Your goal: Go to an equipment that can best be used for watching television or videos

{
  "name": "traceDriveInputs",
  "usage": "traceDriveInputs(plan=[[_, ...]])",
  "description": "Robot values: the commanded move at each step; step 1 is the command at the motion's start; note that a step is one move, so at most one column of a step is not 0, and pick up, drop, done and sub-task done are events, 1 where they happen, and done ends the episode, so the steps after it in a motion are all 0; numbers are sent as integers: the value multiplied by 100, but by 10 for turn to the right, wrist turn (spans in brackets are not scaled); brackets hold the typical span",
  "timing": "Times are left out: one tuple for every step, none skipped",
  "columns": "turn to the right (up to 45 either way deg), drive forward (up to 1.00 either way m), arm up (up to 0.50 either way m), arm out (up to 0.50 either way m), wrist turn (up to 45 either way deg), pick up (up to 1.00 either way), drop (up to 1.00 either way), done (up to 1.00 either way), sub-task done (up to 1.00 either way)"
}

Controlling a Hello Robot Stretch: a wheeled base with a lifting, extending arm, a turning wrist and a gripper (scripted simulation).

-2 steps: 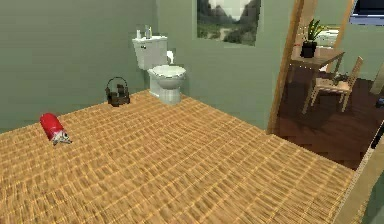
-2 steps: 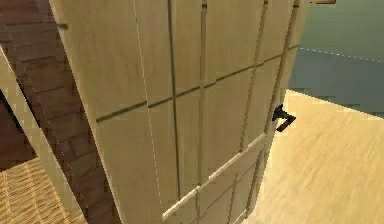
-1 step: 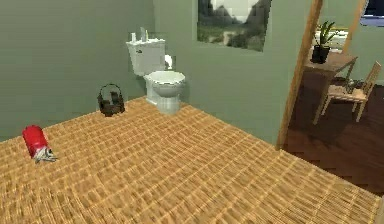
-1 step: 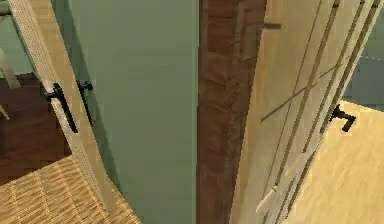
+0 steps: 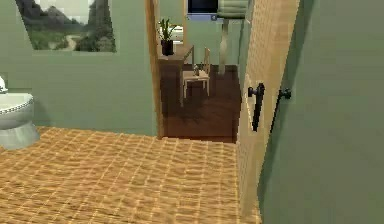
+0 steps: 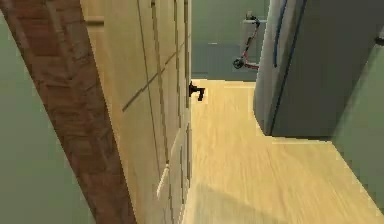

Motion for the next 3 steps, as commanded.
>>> traceDriveInputs(plan=[[0,85,0,0,0,0,0,0,0],[-360,0,0,0,0,0,0,0,0],[0,10,0,0,0,0,0,0,0]])
